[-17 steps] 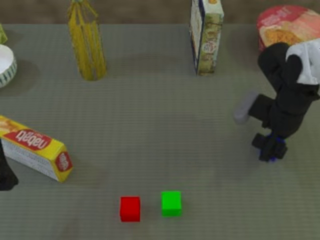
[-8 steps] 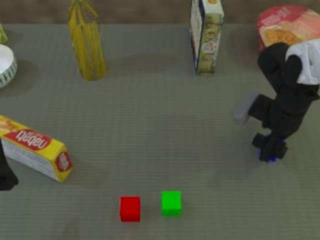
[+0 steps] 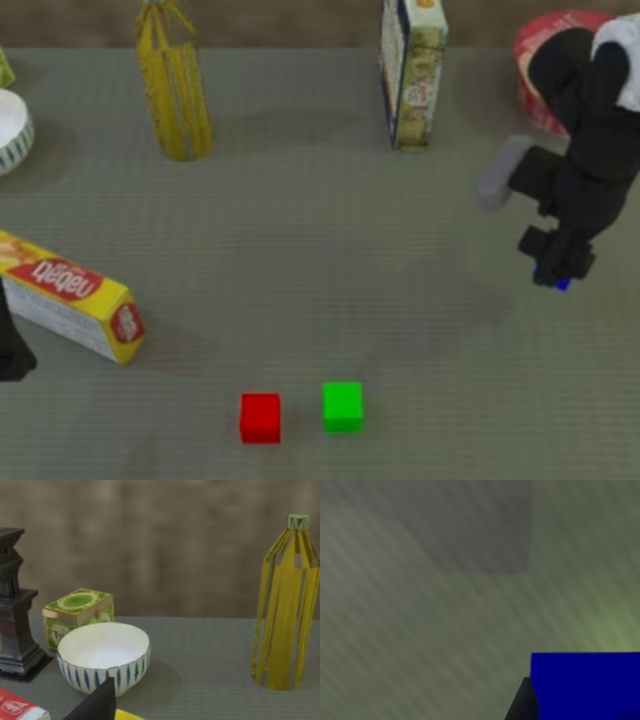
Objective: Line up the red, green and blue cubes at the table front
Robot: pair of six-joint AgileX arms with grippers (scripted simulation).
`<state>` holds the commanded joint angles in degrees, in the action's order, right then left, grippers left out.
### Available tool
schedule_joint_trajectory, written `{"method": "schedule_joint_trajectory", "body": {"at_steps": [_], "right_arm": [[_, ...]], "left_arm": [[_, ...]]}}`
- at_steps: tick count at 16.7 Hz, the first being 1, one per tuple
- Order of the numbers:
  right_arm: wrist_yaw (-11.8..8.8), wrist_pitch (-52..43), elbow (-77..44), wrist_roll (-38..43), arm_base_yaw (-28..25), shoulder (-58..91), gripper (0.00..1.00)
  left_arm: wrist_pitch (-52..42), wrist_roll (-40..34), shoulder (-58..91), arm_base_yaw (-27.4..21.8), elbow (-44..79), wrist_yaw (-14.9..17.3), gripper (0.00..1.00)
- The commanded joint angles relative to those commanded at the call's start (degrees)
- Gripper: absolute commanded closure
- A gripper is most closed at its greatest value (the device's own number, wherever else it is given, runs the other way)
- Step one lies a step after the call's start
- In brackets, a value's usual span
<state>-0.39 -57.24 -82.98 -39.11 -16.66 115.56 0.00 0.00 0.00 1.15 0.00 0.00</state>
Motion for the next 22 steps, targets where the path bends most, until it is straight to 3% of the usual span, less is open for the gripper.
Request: {"method": "schedule_joint_trajectory", "body": {"at_steps": [7, 10, 17, 22], "right_arm": [[0.0, -1.0, -0.2, -0.2, -0.6, -1.1, 1.00], [0.0, -1.0, 2.2, -1.6, -5.7, -3.7, 1.00], [-0.1, -1.4, 11.0, -6.5, -23.2, -12.6, 1.00], [-0.1, -1.4, 12.7, -7.4, -26.4, -14.5, 1.00]], "left_arm": [[0.0, 0.0, 0.0, 0.0, 0.0, 0.0, 0.00], [0.0, 0.0, 0.0, 0.0, 0.0, 0.0, 0.00], [0.0, 0.0, 0.0, 0.0, 0.0, 0.0, 0.00], [0.0, 0.0, 0.0, 0.0, 0.0, 0.0, 0.00]]}}
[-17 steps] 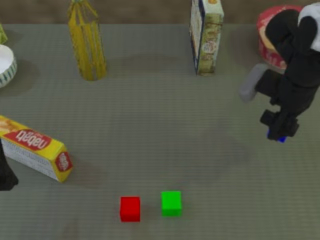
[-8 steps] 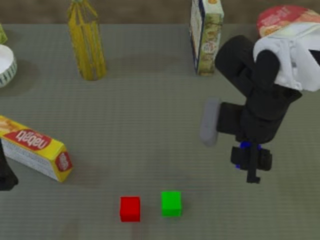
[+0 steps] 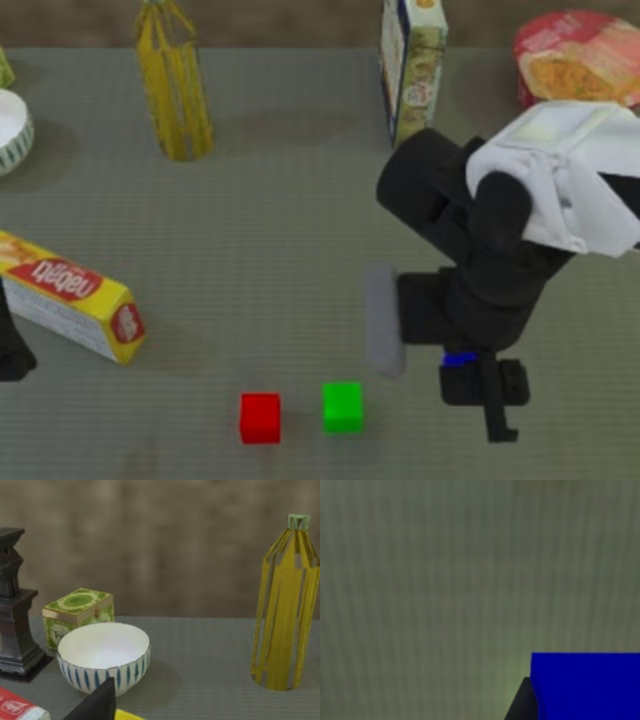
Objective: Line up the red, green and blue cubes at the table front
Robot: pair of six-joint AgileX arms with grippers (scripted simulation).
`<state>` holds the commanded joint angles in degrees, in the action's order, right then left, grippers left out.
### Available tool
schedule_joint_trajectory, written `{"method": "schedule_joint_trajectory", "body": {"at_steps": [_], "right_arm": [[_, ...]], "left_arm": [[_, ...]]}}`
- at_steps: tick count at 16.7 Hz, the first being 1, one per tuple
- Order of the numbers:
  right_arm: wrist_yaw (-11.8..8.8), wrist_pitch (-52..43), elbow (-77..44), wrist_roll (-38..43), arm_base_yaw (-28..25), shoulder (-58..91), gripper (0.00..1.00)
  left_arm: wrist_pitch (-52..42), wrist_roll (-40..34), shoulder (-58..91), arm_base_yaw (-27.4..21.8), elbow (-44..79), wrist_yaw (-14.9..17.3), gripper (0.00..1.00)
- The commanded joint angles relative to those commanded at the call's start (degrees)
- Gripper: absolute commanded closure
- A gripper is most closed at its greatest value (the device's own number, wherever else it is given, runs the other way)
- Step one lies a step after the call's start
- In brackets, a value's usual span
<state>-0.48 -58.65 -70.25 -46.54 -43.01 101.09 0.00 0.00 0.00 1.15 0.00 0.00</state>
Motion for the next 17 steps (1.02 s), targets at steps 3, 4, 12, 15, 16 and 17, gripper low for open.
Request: {"method": "schedule_joint_trajectory", "body": {"at_steps": [3, 4, 12, 15, 16, 17], "right_arm": [[0.0, 1.0, 0.5, 0.1, 0.2, 0.6, 1.00], [0.0, 2.4, 1.3, 0.2, 0.2, 1.1, 1.00], [0.0, 15.7, 9.4, 0.1, 0.0, 6.4, 1.00], [0.0, 15.7, 9.4, 0.1, 0.0, 6.4, 1.00], [0.0, 15.7, 9.4, 0.1, 0.0, 6.4, 0.92], [0.0, 15.7, 9.4, 0.1, 0.0, 6.4, 0.85]], "left_arm": [[0.0, 0.0, 0.0, 0.0, 0.0, 0.0, 0.00], [0.0, 0.0, 0.0, 0.0, 0.0, 0.0, 0.00], [0.0, 0.0, 0.0, 0.0, 0.0, 0.0, 0.00], [0.0, 0.0, 0.0, 0.0, 0.0, 0.0, 0.00], [0.0, 0.0, 0.0, 0.0, 0.0, 0.0, 0.00], [0.0, 0.0, 0.0, 0.0, 0.0, 0.0, 0.00]]}}
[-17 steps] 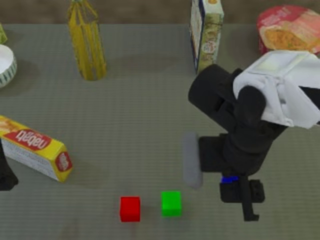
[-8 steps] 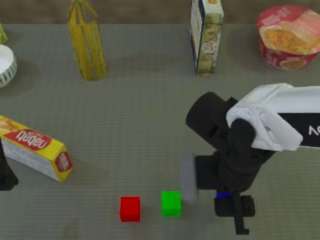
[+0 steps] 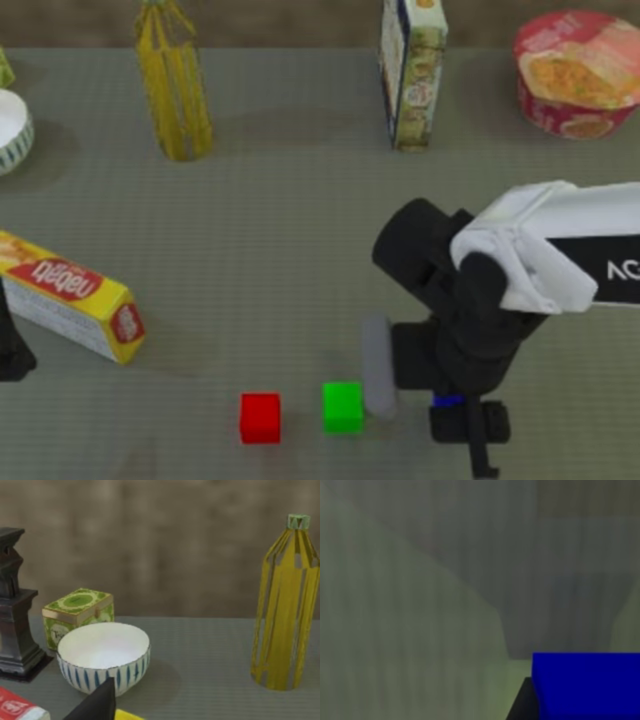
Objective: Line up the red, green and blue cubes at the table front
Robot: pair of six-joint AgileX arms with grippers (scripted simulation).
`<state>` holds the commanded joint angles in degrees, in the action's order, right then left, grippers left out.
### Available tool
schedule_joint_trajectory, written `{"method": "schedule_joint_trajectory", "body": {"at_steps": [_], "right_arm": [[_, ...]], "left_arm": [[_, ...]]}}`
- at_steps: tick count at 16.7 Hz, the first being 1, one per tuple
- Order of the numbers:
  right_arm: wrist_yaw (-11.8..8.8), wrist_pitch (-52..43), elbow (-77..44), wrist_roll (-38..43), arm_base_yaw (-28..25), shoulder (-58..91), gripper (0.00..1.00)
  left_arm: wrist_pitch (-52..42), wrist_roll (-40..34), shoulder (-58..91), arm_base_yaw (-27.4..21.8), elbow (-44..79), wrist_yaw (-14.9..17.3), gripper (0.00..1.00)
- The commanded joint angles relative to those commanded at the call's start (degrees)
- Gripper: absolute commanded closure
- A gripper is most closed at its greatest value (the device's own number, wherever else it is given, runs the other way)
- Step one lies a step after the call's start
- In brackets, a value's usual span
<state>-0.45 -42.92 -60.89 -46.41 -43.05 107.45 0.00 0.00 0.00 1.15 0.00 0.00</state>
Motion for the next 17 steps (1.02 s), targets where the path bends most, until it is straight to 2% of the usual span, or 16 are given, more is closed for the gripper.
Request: {"method": "schedule_joint_trajectory", "body": {"at_steps": [11, 17], "right_arm": [[0.0, 0.0, 0.0, 0.0, 0.0, 0.0, 0.02], [0.0, 0.0, 0.0, 0.0, 0.0, 0.0, 0.00]], "left_arm": [[0.0, 0.0, 0.0, 0.0, 0.0, 0.0, 0.00], [0.0, 0.0, 0.0, 0.0, 0.0, 0.0, 0.00]]}}
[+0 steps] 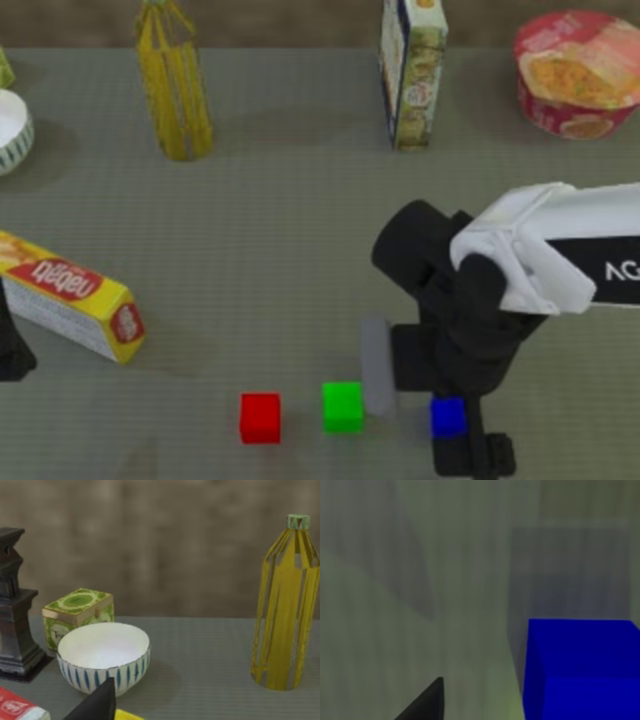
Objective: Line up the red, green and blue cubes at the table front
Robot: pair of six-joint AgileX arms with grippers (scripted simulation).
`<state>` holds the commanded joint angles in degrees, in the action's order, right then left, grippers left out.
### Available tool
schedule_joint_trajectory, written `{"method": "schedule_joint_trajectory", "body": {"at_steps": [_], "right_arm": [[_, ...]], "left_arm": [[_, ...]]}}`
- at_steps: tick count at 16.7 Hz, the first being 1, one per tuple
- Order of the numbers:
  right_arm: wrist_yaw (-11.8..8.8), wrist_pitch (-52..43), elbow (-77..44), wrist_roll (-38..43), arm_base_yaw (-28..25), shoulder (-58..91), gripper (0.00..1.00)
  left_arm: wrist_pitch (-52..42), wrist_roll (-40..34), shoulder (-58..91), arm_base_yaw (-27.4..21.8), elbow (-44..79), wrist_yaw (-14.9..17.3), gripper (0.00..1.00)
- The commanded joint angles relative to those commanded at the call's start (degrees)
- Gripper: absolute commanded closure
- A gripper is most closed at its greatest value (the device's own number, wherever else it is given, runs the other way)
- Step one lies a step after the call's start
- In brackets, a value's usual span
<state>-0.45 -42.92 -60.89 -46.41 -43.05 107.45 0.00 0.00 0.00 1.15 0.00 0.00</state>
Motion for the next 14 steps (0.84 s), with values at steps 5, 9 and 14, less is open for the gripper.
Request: {"method": "schedule_joint_trajectory", "body": {"at_steps": [5, 9, 14], "right_arm": [[0.0, -1.0, -0.7, -0.2, -0.1, -0.4, 0.00], [0.0, -8.8, -5.2, -0.2, -0.2, -3.5, 0.00], [0.0, -15.7, -9.0, -0.3, -0.3, -6.7, 0.00]], "left_arm": [[0.0, 0.0, 0.0, 0.0, 0.0, 0.0, 0.00], [0.0, 0.0, 0.0, 0.0, 0.0, 0.0, 0.00], [0.0, 0.0, 0.0, 0.0, 0.0, 0.0, 0.00]]}}
